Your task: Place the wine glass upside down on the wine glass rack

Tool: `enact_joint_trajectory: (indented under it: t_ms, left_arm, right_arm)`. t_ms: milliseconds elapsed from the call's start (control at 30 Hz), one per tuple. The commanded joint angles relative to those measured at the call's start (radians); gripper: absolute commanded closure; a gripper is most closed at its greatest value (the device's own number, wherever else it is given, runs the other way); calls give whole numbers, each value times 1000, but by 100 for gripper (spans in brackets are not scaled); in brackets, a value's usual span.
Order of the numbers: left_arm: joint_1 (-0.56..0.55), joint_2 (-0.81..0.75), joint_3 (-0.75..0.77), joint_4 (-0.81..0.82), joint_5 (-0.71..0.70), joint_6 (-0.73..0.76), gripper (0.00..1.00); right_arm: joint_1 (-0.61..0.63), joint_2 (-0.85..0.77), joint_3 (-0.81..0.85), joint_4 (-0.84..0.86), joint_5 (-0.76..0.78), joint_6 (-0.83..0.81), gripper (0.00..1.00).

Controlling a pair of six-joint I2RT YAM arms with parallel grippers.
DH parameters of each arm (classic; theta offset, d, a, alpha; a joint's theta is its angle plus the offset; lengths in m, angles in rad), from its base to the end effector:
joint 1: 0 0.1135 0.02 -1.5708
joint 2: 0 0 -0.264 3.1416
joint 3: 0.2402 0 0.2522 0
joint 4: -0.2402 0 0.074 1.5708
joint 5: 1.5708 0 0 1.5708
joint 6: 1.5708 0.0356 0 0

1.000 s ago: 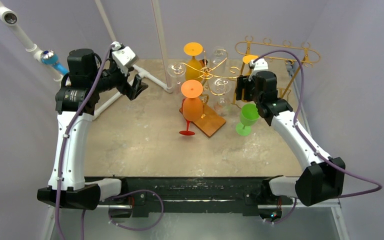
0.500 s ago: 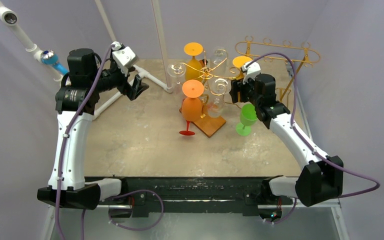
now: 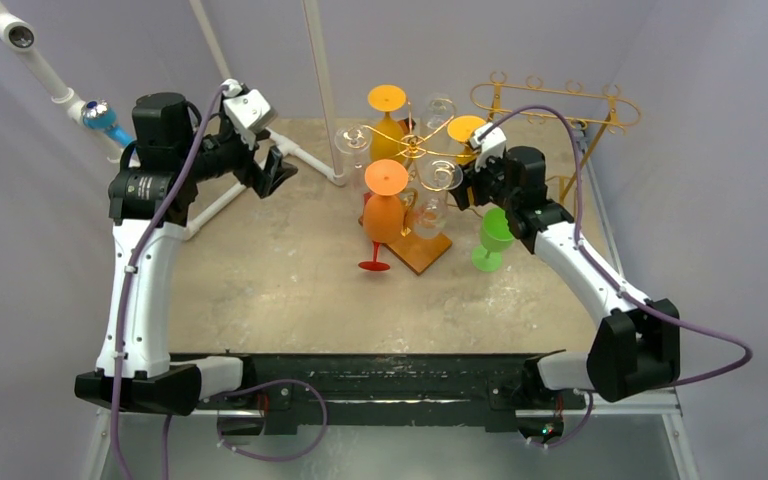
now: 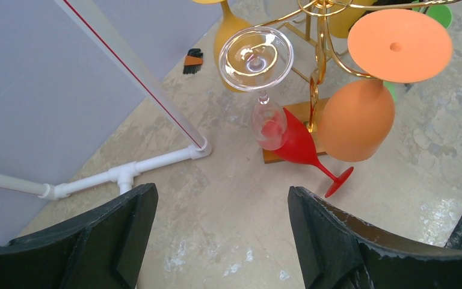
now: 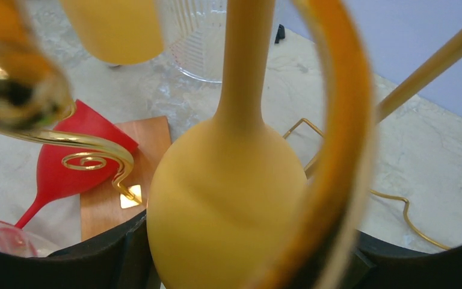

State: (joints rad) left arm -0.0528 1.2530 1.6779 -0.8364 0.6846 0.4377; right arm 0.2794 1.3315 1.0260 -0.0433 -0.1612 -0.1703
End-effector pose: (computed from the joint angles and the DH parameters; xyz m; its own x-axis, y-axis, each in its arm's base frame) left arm 0.2275 -0.0346 0.4793 -0.0991 0.3340 -0.9373 0.7305 0.6640 0.1594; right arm 0.2980 0.0914 0.3162 -0.2531 -0.2466 -0.9355 -0.4668 0.8781 -0.1052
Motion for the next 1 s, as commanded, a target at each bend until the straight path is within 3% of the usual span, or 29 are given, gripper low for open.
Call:
enact_joint_trajectory:
  t_ms: [0, 433, 967]
  left_arm:
    - [4, 6, 43, 5, 13, -6, 15]
    - [4, 26, 52, 21, 9, -24, 16]
    - [1, 31, 61, 27, -1, -31, 17]
  right_arm:
    - [1, -7, 18, 75, -61, -41, 68]
    - [2, -89, -86, 184, -142, -105, 70]
    - [0, -150, -176, 266, -136, -66, 76]
